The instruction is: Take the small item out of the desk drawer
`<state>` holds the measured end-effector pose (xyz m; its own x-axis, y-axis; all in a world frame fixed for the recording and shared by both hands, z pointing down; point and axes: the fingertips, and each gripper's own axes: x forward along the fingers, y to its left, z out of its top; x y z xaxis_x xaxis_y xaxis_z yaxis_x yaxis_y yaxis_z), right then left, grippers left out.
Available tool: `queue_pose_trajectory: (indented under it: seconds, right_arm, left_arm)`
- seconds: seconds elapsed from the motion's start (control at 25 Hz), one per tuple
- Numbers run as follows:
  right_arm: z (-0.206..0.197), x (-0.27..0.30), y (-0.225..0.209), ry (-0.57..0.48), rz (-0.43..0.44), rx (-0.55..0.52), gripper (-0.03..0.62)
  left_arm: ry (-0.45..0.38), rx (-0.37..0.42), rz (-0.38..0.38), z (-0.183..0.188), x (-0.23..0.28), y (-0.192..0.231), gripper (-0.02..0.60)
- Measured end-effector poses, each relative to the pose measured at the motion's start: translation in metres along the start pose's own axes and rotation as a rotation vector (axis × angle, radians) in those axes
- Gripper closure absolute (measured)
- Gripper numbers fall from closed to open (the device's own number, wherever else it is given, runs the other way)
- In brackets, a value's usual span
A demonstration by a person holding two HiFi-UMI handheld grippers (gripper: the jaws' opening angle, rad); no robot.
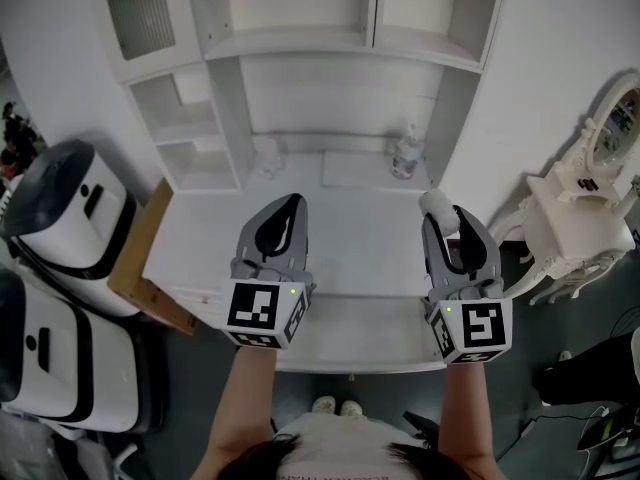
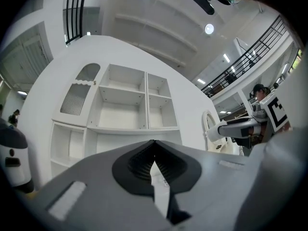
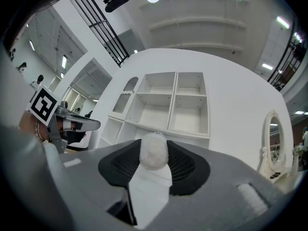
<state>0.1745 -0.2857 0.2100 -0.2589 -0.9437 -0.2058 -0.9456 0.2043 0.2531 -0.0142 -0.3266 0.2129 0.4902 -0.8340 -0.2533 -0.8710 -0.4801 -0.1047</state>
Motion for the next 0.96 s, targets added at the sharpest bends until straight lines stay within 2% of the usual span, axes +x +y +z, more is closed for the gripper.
queue_pose_trajectory:
  seconds: [0.96]
  right_arm:
    - [0.0056,-0.0105,-0.0068,-0.01,-0.016,-0.016,0.431]
  left_arm:
    - [-0.02,-0.003,0.015,0.0068,-0.0045,-0.0049,0.583]
